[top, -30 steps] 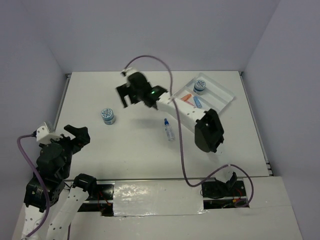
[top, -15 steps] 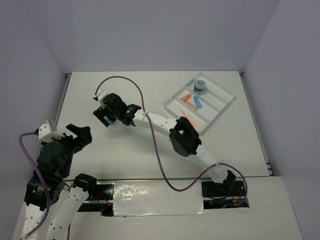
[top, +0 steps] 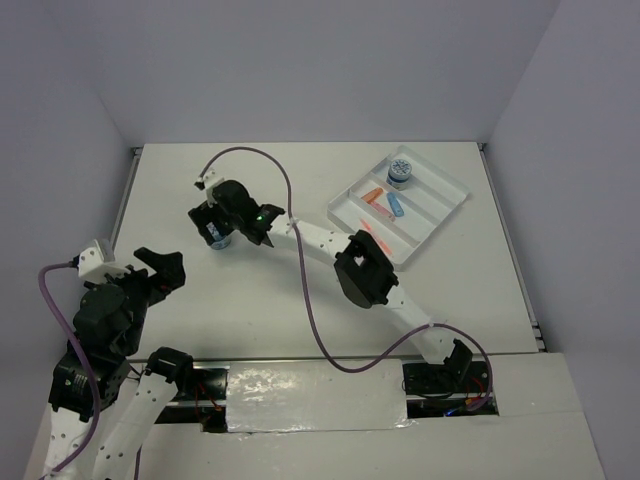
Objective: Sort the stationery into containers
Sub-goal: Pick up the stationery from the center of the board.
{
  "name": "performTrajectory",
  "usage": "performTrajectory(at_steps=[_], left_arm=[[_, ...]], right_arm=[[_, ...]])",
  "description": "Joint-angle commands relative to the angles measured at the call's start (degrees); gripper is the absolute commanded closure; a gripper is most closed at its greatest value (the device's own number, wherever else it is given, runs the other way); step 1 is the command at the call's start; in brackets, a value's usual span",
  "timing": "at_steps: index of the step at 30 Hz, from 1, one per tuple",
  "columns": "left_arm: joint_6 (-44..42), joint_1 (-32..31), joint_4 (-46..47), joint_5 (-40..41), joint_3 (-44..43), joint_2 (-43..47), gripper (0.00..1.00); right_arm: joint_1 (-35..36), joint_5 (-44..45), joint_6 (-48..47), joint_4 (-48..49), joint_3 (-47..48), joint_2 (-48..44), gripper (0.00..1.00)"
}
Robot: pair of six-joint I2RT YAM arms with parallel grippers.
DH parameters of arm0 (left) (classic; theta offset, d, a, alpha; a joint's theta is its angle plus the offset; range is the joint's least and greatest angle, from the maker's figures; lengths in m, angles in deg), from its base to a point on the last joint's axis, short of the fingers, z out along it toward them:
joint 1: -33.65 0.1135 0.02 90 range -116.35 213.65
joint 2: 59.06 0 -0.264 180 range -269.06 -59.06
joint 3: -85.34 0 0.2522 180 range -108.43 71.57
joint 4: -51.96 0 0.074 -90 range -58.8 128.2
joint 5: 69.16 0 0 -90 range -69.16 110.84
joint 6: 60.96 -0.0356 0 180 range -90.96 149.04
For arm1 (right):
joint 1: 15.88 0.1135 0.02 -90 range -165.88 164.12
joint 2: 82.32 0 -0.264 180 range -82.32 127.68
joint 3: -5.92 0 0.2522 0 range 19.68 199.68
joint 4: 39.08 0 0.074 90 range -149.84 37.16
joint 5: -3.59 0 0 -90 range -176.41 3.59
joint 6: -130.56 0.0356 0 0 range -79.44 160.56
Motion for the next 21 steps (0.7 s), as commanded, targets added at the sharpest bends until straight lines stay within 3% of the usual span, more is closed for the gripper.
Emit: performTrajectory(at_steps=[1,10,13,14,17,20,21], left_arm=[[-1.74,0.37,2.69,-0.89,-0.16,0.01,0.01],[-2.09,0.37,3.04,-1.42,-0.07,0.1,0.01],[-2.09,0.37,3.04,-1.6,-0.07,0.1,0.01],[-2.18,0.37,3.04,-1.68,0.02,0.01,0.01],[-2.35,0.37,3.3,-1.86,0.02,0.1,0.01],[-2.53,0.37,3.48,-2.12,0.11,0.01,0.01],[-2.62,0.37,3.57,-2.3,0.11,-0.16,0.01]], right_arm=[[0.41,-3.3,1.79,3.93,1.49,0.93,0.0],[0.41,-3.06,2.76,1.21,4.39,4.19,0.0],[0.41,-2.35,2.59,0.85,4.14,4.19,0.05],[0.41,-1.13,2.41,1.55,3.09,3.93,0.21],[0.68,0.37,1.97,6.62,-2.95,0.86,0.51],[1.03,2.39,1.1,15.92,-13.39,-5.72,0.68],[1.12,2.57,1.09,18.06,-15.88,-9.65,0.68]])
